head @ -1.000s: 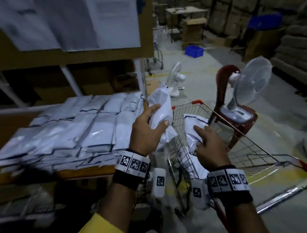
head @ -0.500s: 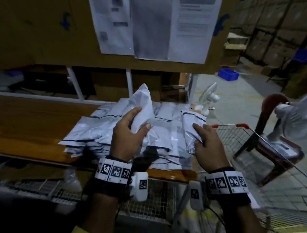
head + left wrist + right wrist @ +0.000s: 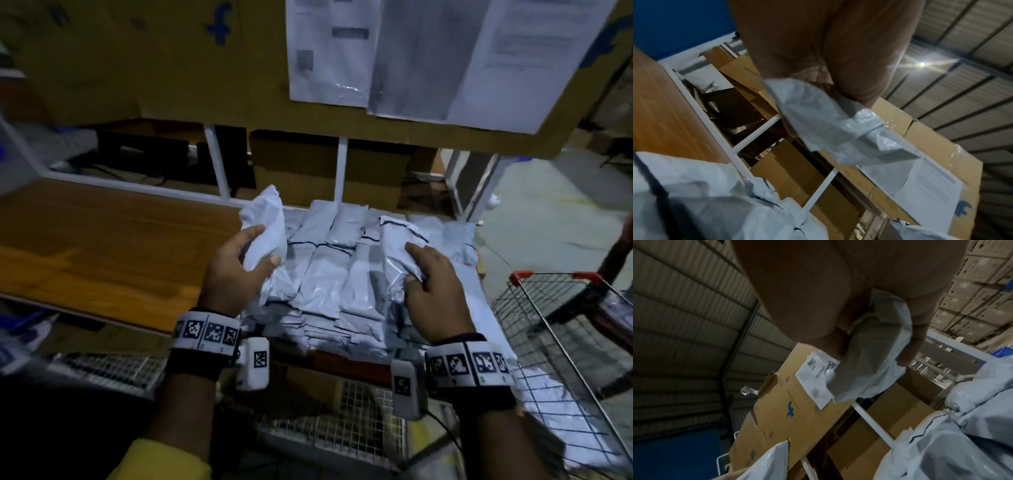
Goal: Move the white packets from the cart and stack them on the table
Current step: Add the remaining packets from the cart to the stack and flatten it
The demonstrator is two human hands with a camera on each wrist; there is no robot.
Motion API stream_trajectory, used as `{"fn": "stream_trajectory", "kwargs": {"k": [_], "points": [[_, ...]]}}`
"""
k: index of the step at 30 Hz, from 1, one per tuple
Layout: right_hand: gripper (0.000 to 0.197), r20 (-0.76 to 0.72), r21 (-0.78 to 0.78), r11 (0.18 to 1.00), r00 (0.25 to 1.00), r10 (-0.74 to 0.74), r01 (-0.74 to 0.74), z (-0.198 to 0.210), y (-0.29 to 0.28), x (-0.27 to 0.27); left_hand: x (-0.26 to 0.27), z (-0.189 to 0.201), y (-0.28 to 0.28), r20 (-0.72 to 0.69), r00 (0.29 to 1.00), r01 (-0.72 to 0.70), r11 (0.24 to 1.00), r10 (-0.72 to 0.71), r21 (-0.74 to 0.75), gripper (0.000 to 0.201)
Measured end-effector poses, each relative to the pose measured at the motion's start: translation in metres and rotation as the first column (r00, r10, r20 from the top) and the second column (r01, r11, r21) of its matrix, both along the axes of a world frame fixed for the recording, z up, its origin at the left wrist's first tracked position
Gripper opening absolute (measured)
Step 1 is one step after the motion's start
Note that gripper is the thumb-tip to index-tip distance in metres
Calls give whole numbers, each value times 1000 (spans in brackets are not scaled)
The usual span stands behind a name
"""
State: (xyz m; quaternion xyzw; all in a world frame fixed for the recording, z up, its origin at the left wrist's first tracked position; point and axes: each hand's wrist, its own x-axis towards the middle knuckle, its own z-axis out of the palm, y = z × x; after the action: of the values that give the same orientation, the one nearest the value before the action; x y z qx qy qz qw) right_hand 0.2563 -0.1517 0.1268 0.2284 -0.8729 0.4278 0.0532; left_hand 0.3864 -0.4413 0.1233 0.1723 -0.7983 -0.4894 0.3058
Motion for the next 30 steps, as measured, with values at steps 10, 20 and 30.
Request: {"fn": "stream_trajectory", "kwargs": {"k": [10,20,30], "points": [[52,35,98,993,997,-64,60,-45,-47,-22,-54,-37,-89,348,936,99,986,-47,-133,55],[53,48,175,985,999,-7,-2,-35,-98,-24,-74,-78,-122,581,793,257,965,-184,-45,55],[65,62,694,720,996,-62,1,-61,-158,-5,-64,-84,-132,590,780,286,957,-208,-42,60]]}}
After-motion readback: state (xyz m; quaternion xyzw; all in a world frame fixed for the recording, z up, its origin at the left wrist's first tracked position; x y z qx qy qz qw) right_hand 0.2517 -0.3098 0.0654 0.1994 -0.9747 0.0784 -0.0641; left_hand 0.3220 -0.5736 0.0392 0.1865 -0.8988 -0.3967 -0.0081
